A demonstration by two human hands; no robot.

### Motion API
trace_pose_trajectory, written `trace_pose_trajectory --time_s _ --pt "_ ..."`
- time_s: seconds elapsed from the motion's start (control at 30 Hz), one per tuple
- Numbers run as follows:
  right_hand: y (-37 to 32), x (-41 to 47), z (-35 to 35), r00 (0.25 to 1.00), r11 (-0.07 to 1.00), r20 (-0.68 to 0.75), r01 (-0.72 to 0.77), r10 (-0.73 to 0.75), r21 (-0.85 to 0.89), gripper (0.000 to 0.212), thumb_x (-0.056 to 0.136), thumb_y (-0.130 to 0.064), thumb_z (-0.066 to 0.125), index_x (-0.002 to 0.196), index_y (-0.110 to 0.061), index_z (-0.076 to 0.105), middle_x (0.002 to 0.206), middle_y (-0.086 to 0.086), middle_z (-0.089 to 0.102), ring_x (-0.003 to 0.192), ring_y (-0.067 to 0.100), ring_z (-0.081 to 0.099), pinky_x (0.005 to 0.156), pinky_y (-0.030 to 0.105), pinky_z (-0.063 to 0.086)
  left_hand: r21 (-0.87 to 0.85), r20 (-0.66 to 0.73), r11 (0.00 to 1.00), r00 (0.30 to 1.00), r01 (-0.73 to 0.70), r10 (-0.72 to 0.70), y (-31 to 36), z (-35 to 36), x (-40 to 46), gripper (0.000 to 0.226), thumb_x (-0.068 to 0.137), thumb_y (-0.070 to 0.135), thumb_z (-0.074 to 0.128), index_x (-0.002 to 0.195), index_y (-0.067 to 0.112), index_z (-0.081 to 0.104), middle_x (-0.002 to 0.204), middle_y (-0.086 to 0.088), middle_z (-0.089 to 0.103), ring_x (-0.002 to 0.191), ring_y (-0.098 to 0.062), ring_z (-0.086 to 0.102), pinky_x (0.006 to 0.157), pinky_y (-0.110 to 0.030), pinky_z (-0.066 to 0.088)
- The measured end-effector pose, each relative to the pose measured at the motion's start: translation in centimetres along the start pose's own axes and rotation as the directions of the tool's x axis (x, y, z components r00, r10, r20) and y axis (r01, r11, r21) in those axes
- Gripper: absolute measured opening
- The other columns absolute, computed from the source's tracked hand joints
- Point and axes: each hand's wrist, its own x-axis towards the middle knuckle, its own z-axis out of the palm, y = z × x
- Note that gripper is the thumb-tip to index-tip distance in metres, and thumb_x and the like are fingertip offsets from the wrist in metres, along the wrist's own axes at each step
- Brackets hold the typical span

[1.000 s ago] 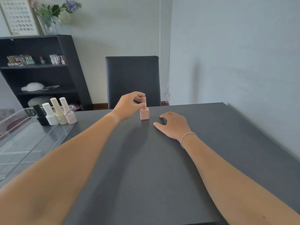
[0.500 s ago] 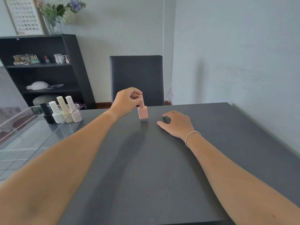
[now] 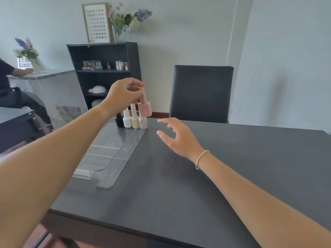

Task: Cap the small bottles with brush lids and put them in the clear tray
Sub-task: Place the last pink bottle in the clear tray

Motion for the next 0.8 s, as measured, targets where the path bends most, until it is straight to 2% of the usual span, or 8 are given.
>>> trace_pose_trajectory --time_s 0.07,0.17,0.3,0.4,0.47,0.7,0.8 --pt "-1.6 0.9 1.9 0.997 0.997 0.030 0.075 -0.075 0.020 0.040 0.089 -0.037 0.053 0.127 -0.025 0.049 0.132 -0.004 0.051 0.111 0.001 0.043 0.093 0.017 0.035 0.020 -0.030 1.000 0.999 0.023 -0.022 -1.3 -2.5 -0.5 0.017 0.084 0.018 0.062 0.101 0.023 0.062 0.093 0.002 0.065 0.080 -0.012 0.064 0.058 -0.014 0.052" --pt "-3.1 1.9 4.1 0.991 0.991 0.047 0.122 -0.124 0.050 0.042 0.089 -0.039 0.053 0.128 -0.025 0.047 0.136 -0.004 0.049 0.121 0.009 0.045 0.098 0.020 0.035 0.089 -0.048 0.996 0.999 0.025 -0.020 -3.2 -5.6 -1.2 0.018 0.085 0.017 0.061 0.104 0.018 0.062 0.096 -0.002 0.065 0.083 -0.015 0.064 0.065 -0.020 0.054" --pt "-3.7 2.4 5.7 0.980 0.983 0.095 0.172 -0.178 0.063 0.038 0.088 -0.040 0.053 0.122 -0.023 0.053 0.133 -0.005 0.052 0.122 0.005 0.042 0.102 0.021 0.030 0.147 -0.066 0.987 0.996 0.068 -0.059 -5.3 -7.7 -1.9 0.020 0.085 0.013 0.059 0.105 0.014 0.063 0.101 -0.007 0.064 0.089 -0.019 0.062 0.075 -0.030 0.056" --pt "-3.5 2.4 6.4 0.966 0.979 0.156 0.205 -0.204 0.010 0.036 0.087 -0.044 0.051 0.115 -0.022 0.060 0.129 -0.003 0.056 0.123 0.008 0.044 0.102 0.021 0.026 0.136 -0.064 0.986 0.994 0.091 -0.083 -6.7 -8.2 -2.2 0.019 0.084 0.010 0.059 0.102 0.014 0.064 0.101 -0.009 0.063 0.086 -0.019 0.062 0.070 -0.025 0.057" --pt "-3.3 2.2 6.8 0.965 0.980 0.175 0.198 -0.194 -0.006 0.038 0.086 -0.047 0.050 0.111 -0.022 0.063 0.128 -0.003 0.058 0.125 0.010 0.044 0.104 0.022 0.024 0.146 -0.053 0.984 0.994 0.099 -0.092 -7.7 -8.3 -2.3 0.019 0.083 0.010 0.059 0.101 0.015 0.064 0.100 -0.009 0.063 0.086 -0.018 0.062 0.068 -0.023 0.056" --pt "-3.3 1.8 7.1 0.976 0.991 0.172 0.133 -0.137 0.032 0.035 0.088 -0.044 0.051 0.113 -0.023 0.062 0.134 -0.005 0.054 0.134 0.009 0.035 0.114 0.037 0.026 0.143 -0.011 0.977 0.987 0.158 -0.158 -10.3 -7.8 -1.5 0.021 0.083 0.014 0.061 0.104 0.016 0.065 0.099 -0.008 0.067 0.086 -0.023 0.066 0.076 -0.036 0.058" --pt "-3.4 1.8 7.2 0.976 0.991 0.173 0.124 -0.129 0.044 0.037 0.087 -0.045 0.051 0.113 -0.022 0.062 0.134 -0.005 0.054 0.135 0.009 0.033 0.115 0.038 0.025 0.172 0.005 0.970 0.985 0.169 -0.172 -11.4 -7.6 -0.7 0.023 0.083 0.014 0.061 0.105 0.016 0.066 0.100 -0.007 0.067 0.085 -0.022 0.066 0.075 -0.038 0.058"
